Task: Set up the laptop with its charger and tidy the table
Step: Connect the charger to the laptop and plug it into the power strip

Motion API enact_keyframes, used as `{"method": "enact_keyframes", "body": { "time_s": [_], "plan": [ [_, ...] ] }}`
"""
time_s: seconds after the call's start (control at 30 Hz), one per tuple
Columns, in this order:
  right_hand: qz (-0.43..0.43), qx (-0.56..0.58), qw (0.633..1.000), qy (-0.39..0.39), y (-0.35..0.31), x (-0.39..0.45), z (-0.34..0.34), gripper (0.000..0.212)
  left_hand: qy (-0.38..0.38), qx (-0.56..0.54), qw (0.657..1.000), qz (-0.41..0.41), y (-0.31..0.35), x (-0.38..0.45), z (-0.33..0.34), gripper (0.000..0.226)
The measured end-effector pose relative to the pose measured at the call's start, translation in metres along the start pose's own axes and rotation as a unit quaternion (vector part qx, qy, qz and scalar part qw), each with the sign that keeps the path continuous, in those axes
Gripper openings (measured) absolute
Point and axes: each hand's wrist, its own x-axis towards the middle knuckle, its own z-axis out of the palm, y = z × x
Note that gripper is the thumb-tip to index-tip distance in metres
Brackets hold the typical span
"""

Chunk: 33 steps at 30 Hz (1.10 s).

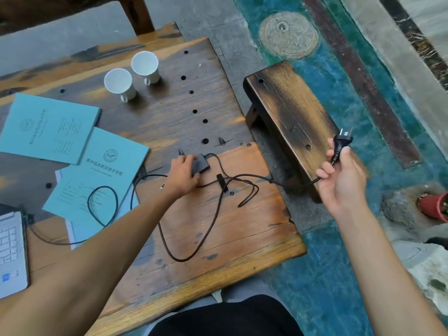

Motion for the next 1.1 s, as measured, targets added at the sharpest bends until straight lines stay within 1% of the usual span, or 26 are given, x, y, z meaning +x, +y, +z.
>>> {"method": "enact_keyframes", "body": {
  "time_s": [0.07,0.13,0.2,0.27,0.33,0.43,0.53,0.57,0.63,0.7,0.8,0.87,0.93,1.0,1.1],
  "plan": [
    [0.004,-0.003,1.000,0.002,0.000,0.002,-0.002,0.037,-0.031,0.021,0.999,-0.025,0.001,0.010,-0.001,0.062],
    [0.008,-0.004,1.000,0.003,0.001,0.004,-0.003,0.036,-0.058,0.073,0.995,-0.046,0.003,0.018,-0.002,0.068],
    [0.009,-0.004,1.000,0.004,0.002,0.004,-0.003,0.036,-0.068,0.101,0.991,-0.054,0.005,0.024,-0.003,0.068],
    [0.011,-0.002,1.000,0.005,0.002,0.005,-0.002,0.035,-0.078,0.100,0.991,-0.049,0.007,0.029,-0.008,0.066],
    [0.015,0.001,1.000,0.007,0.002,0.006,0.000,0.037,-0.092,0.076,0.992,-0.046,0.009,0.032,-0.019,0.065],
    [0.023,0.010,1.000,0.004,0.001,0.003,0.003,0.040,-0.088,0.001,0.996,-0.032,0.015,0.028,-0.042,0.064],
    [0.037,0.033,0.999,-0.005,0.002,-0.002,0.010,0.042,-0.093,-0.104,0.990,-0.024,0.019,0.017,-0.067,0.056],
    [0.043,0.038,0.998,-0.008,0.003,-0.006,0.013,0.042,-0.105,-0.162,0.981,-0.035,0.020,0.012,-0.075,0.050],
    [0.051,0.043,0.998,-0.015,0.005,-0.014,0.017,0.043,-0.136,-0.289,0.945,-0.068,0.020,0.001,-0.087,0.038],
    [0.053,0.040,0.998,-0.022,0.008,-0.026,0.021,0.042,-0.153,-0.364,0.916,-0.074,0.018,-0.011,-0.095,0.037],
    [0.047,0.035,0.998,-0.031,0.012,-0.048,0.023,0.042,-0.178,-0.435,0.880,-0.064,0.012,-0.028,-0.097,0.042],
    [0.041,0.035,0.998,-0.036,0.016,-0.068,0.023,0.042,-0.197,-0.477,0.855,-0.055,0.007,-0.042,-0.095,0.040],
    [0.026,0.031,0.999,-0.035,0.021,-0.090,0.022,0.041,-0.214,-0.516,0.828,-0.042,0.001,-0.057,-0.092,0.039],
    [0.005,0.027,0.999,-0.026,0.027,-0.116,0.019,0.039,-0.233,-0.545,0.805,-0.030,-0.005,-0.074,-0.091,0.044],
    [-0.025,0.015,1.000,-0.008,0.040,-0.160,0.011,0.039,-0.261,-0.563,0.784,-0.014,-0.013,-0.103,-0.090,0.046]
  ]
}}
